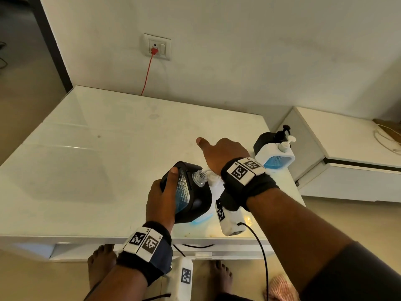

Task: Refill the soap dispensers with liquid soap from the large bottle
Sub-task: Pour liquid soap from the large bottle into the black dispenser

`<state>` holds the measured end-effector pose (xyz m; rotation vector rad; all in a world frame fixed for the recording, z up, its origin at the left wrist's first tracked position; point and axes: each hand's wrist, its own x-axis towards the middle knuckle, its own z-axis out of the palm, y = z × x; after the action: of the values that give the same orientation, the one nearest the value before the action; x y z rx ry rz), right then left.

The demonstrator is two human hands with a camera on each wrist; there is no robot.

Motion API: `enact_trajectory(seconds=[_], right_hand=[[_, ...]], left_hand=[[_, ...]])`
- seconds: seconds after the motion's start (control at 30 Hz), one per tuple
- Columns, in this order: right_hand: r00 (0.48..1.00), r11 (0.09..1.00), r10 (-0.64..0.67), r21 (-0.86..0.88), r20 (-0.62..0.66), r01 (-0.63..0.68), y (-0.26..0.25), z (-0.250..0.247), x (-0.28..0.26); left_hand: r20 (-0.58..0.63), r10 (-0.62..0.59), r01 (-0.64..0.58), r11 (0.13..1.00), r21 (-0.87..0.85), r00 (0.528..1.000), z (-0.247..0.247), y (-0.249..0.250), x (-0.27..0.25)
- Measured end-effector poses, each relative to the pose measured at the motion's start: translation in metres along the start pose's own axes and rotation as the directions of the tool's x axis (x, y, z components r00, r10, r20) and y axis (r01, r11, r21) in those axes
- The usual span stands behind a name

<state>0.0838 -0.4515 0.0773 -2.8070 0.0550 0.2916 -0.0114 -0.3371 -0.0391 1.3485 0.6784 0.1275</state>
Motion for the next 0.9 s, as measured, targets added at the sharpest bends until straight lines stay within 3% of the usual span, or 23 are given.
enact_trajectory(seconds=[0.23, 0.5, 0.9], right_hand=[[0.998, 1.000, -0.002, 0.000, -0.065, 0.002, 0.007, 0.006, -0.004], [0.997, 0.999, 0.027, 0.029, 0.075, -0.030, -0.003, -0.008, 0.001], [0.998, 0.999, 0.035, -0.029, -0.057, -0.037, 0.001, -0.001, -0.013]], left_hand=[[0.003, -0.018, 0.018, 0.999, -0.028, 1.000, 0.002, 0.003, -0.002], [0.016, 0.015, -0.015, 1.000, -0.017, 1.000, 0.002, 0.004, -0.001], [-0.023, -0.006, 0.006, 1.000, -0.003, 1.000, 0.001, 0.003, -0.004]])
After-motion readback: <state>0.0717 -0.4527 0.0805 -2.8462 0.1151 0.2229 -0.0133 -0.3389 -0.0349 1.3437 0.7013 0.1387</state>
